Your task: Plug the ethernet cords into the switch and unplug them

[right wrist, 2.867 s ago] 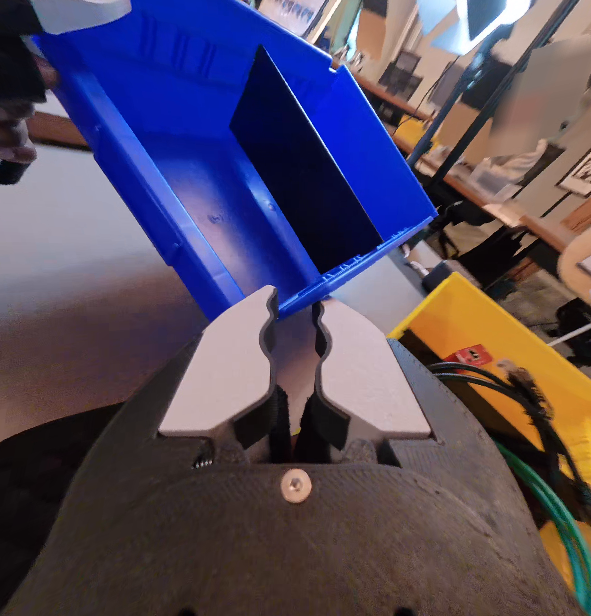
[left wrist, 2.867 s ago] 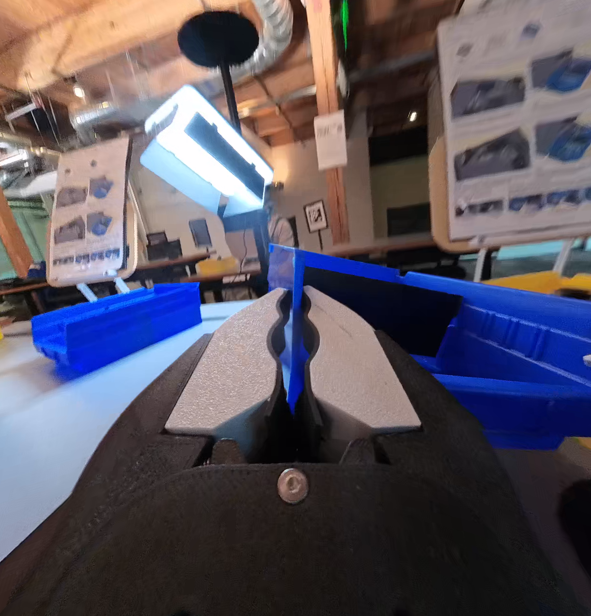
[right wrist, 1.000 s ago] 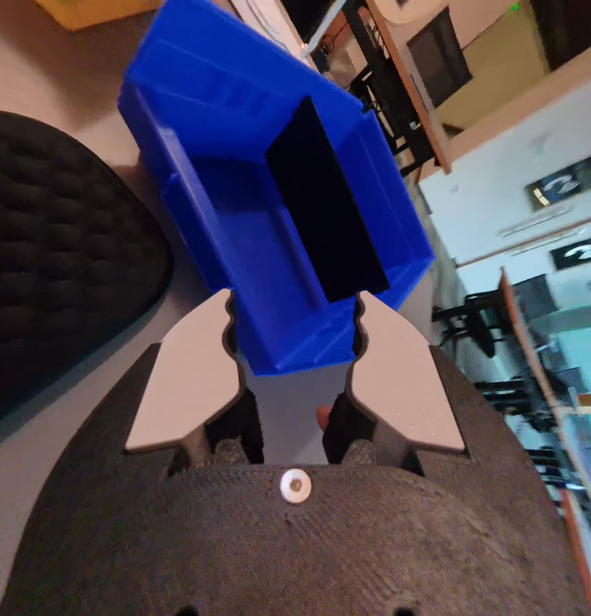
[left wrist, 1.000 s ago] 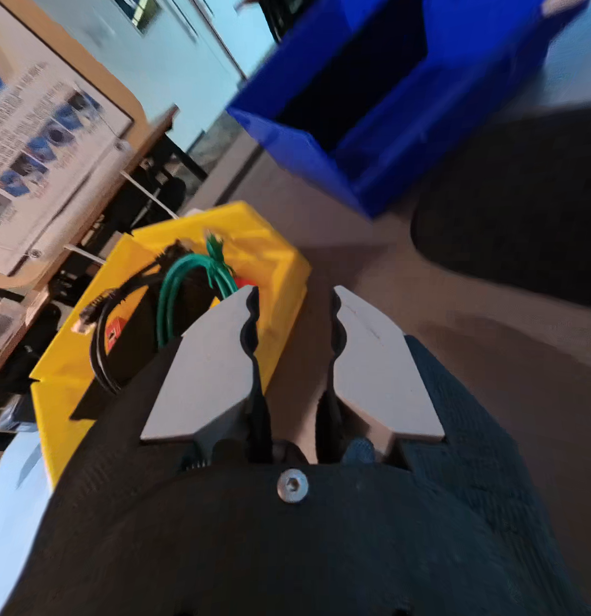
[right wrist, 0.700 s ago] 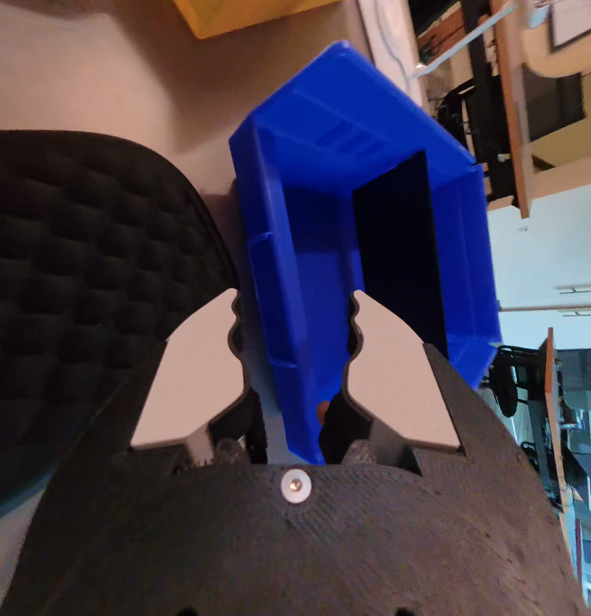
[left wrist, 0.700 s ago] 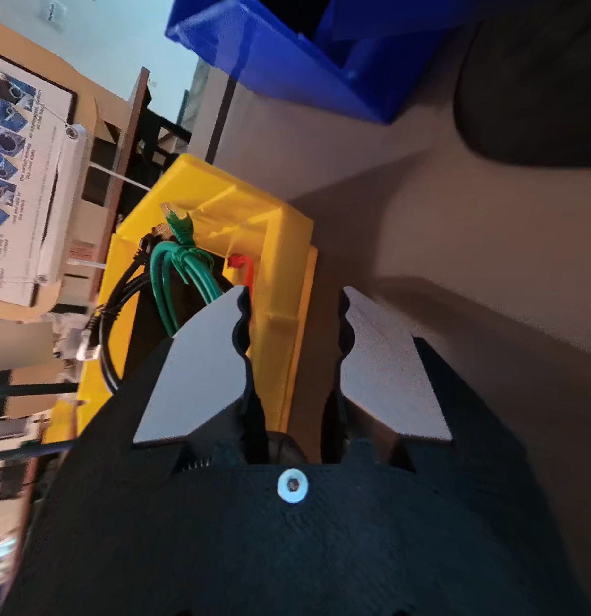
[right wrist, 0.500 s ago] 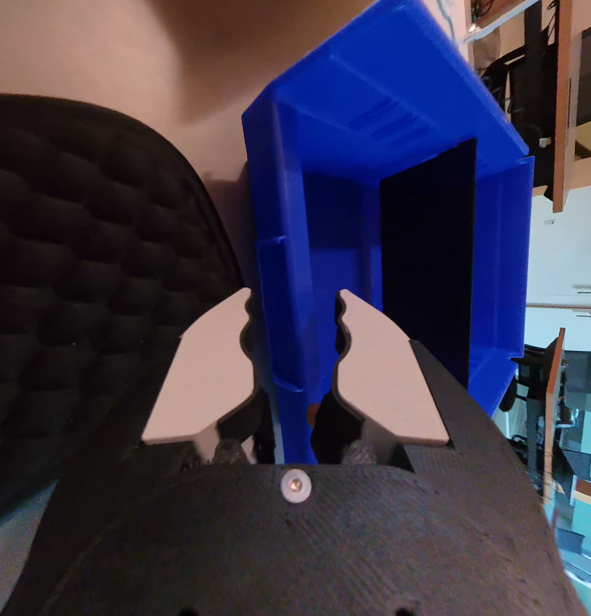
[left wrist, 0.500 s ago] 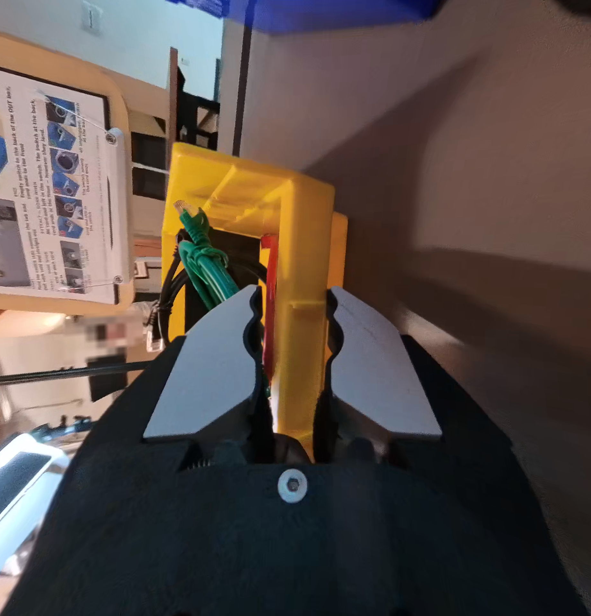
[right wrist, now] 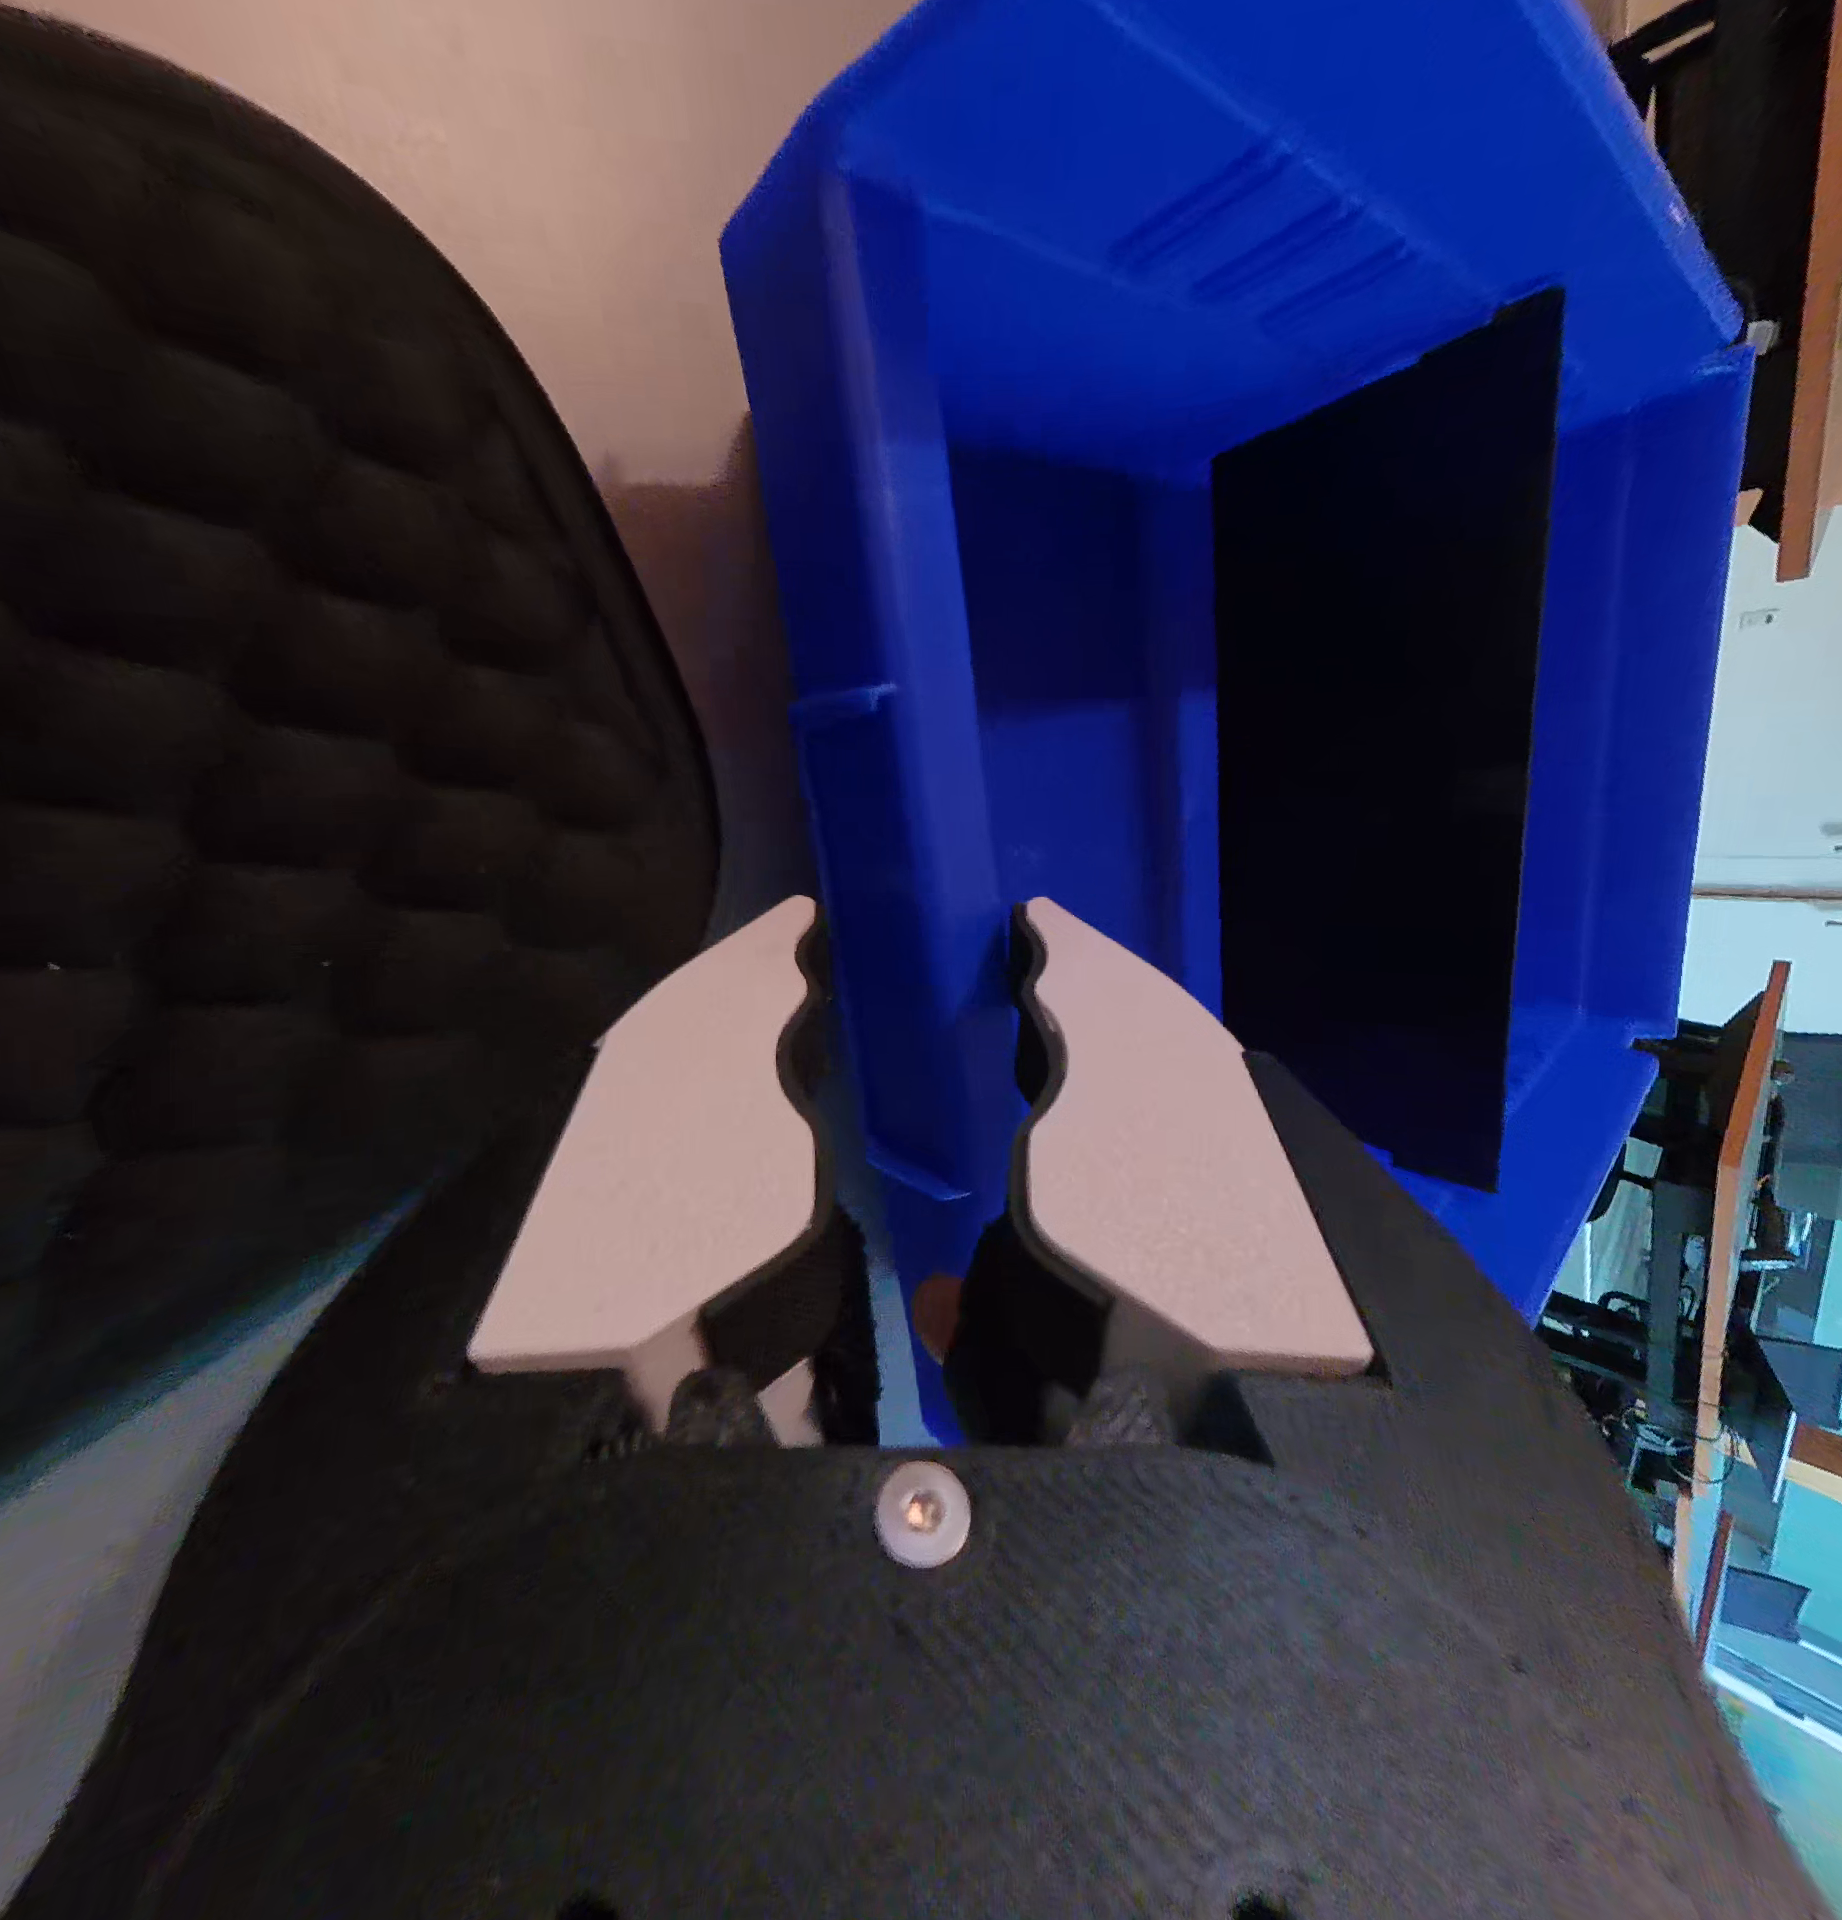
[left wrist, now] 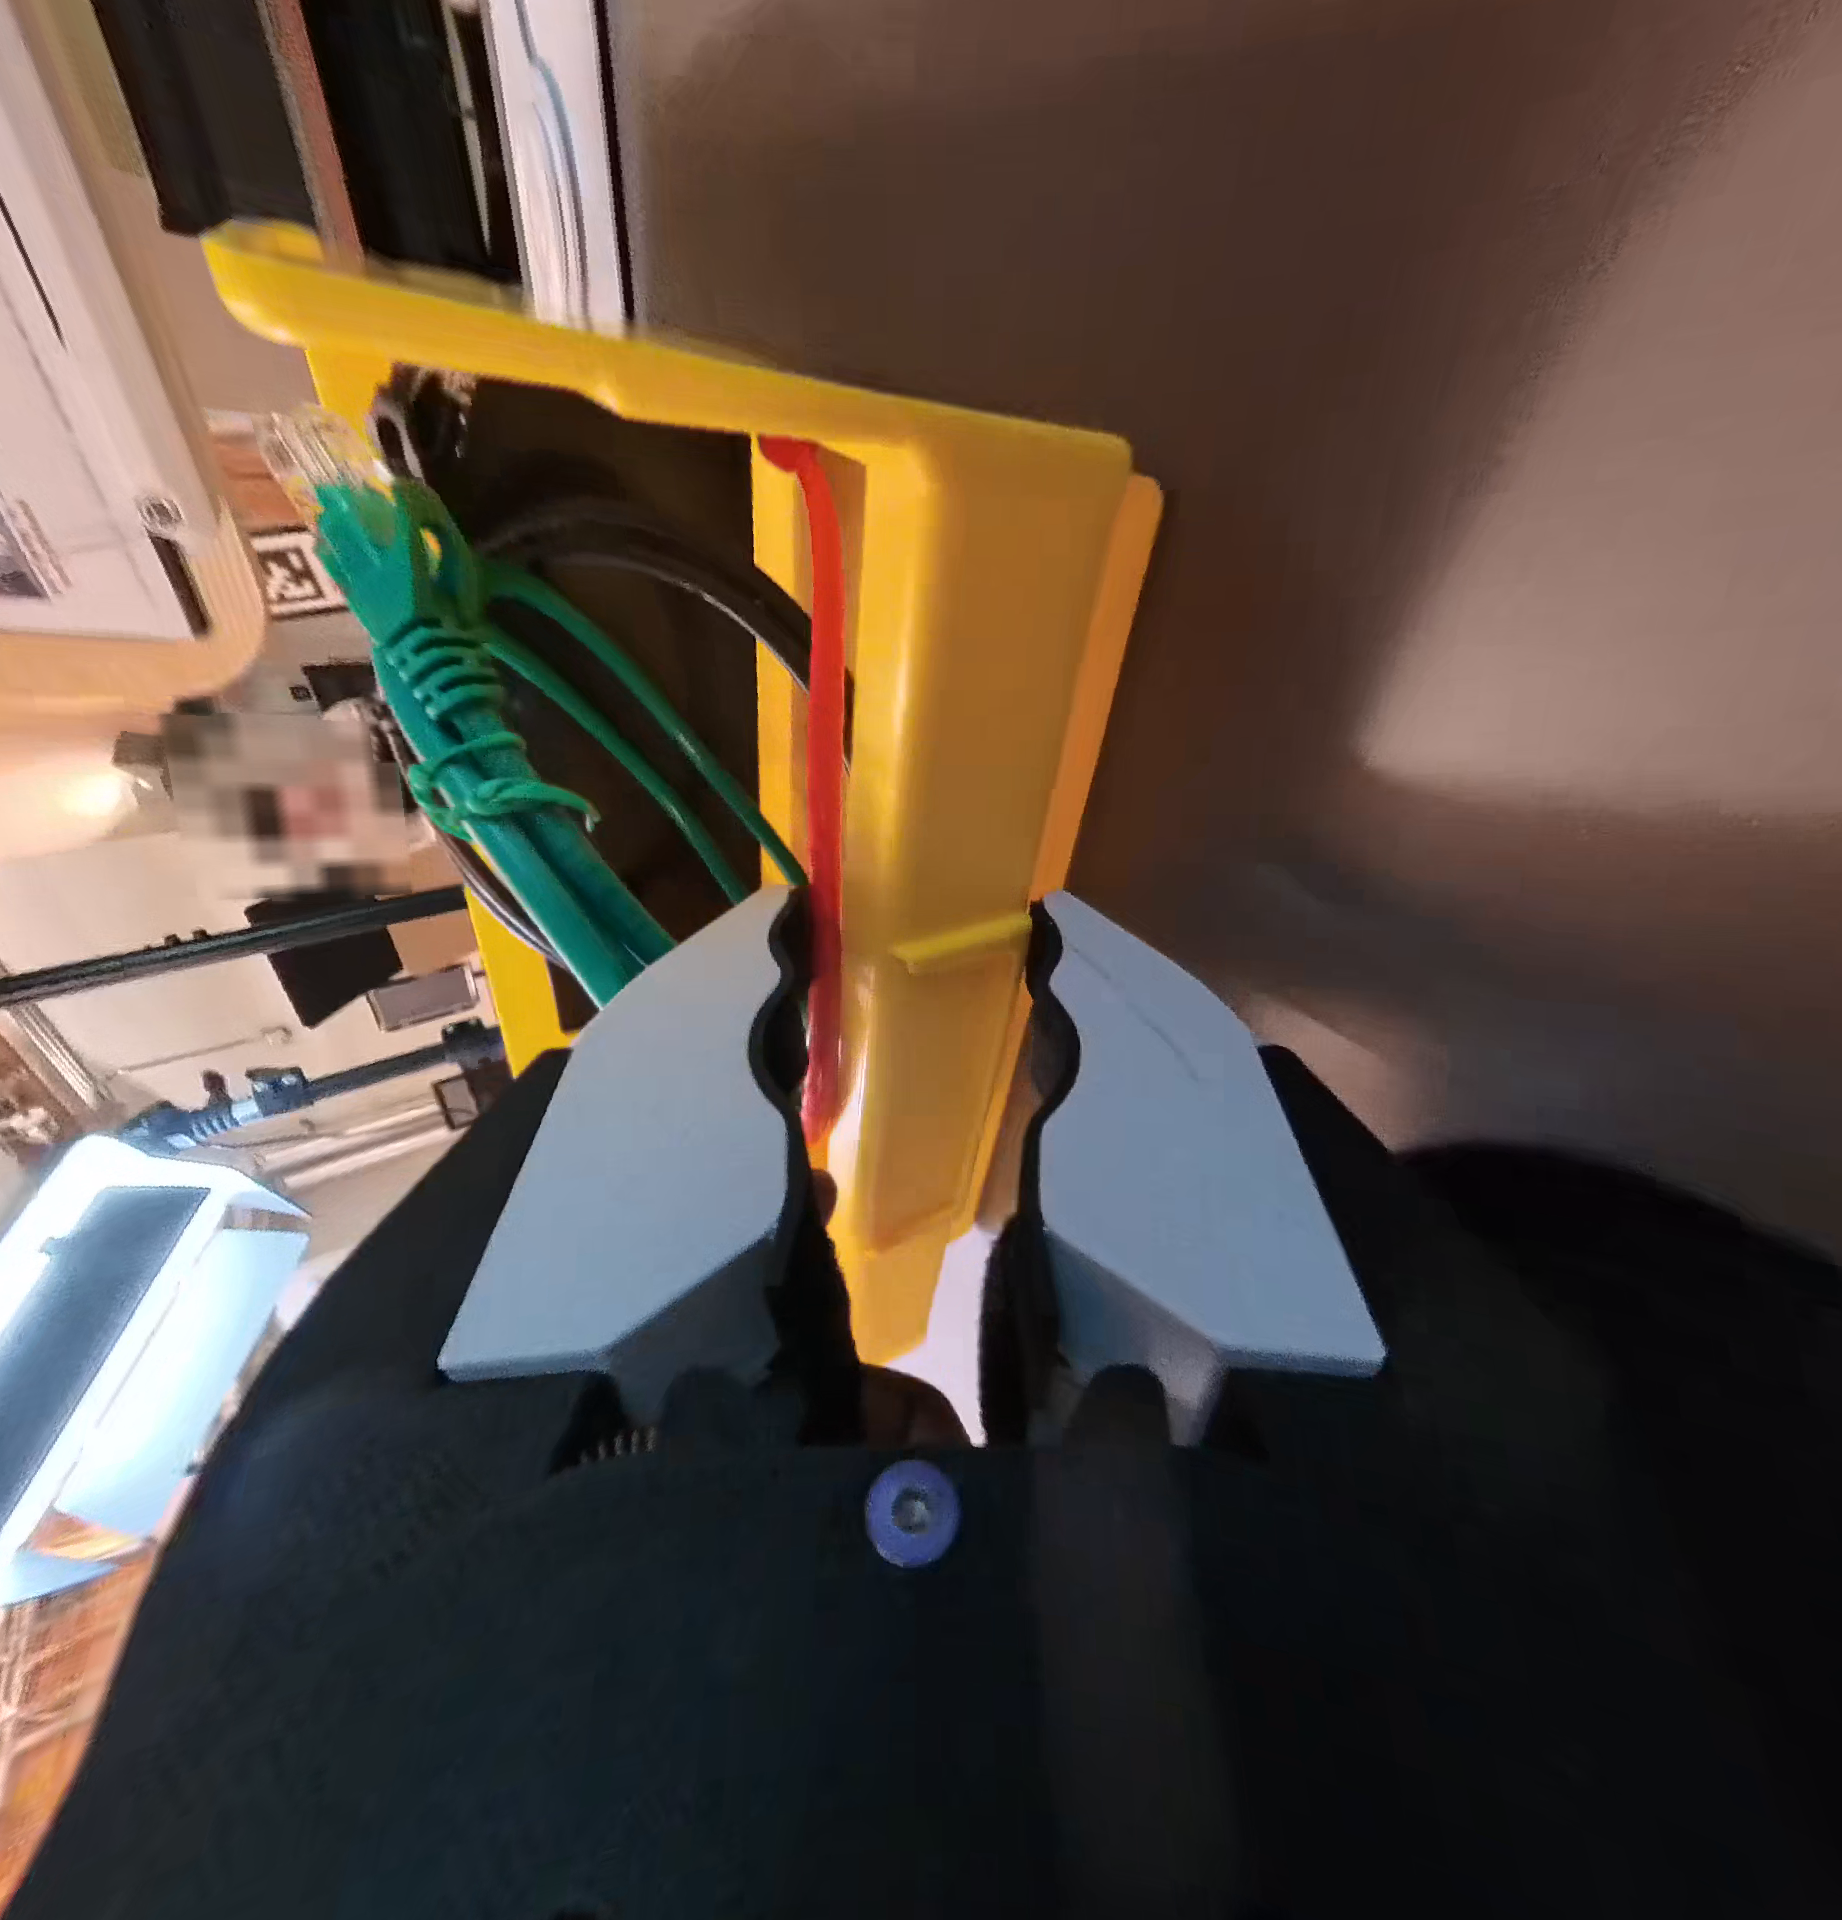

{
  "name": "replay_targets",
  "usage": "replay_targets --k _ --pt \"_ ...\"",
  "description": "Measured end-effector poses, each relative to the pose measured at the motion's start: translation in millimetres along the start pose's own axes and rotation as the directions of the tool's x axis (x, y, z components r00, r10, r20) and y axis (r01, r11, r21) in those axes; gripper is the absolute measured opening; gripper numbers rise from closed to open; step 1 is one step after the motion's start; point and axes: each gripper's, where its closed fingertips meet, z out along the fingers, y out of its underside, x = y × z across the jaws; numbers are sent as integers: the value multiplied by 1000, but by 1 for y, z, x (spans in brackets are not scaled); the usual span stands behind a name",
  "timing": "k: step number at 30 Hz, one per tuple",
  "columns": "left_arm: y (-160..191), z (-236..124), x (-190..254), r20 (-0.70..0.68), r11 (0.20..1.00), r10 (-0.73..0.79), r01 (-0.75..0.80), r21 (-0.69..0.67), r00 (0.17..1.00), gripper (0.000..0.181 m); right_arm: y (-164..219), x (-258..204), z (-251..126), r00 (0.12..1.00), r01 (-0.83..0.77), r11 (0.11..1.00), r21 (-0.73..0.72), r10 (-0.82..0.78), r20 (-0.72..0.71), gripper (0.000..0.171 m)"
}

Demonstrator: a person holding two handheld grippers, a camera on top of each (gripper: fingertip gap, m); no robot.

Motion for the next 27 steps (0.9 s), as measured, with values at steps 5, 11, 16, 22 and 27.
replay_targets --k 5,11,16,22,27 --pt "60 1 -4 6 994 -62 62 -94 998 42 21 6 -4 1000 -16 1000 -23 16 -18 35" --pt "141 -11 -1 38 969 -149 153 -192 988 41 49 14 -11 998 -43 998 -51 41 -51 36" --pt "183 -29 7 61 947 -179 188 -258 982 41 66 16 -17 996 -66 995 -72 61 -71 37" --pt "232 -53 19 96 897 -228 247 -366 969 41 84 17 -26 994 -79 991 -104 71 -79 38" --pt "272 -70 28 96 822 -269 281 -496 958 41 102 17 -35 992 -87 989 -116 76 -99 38"
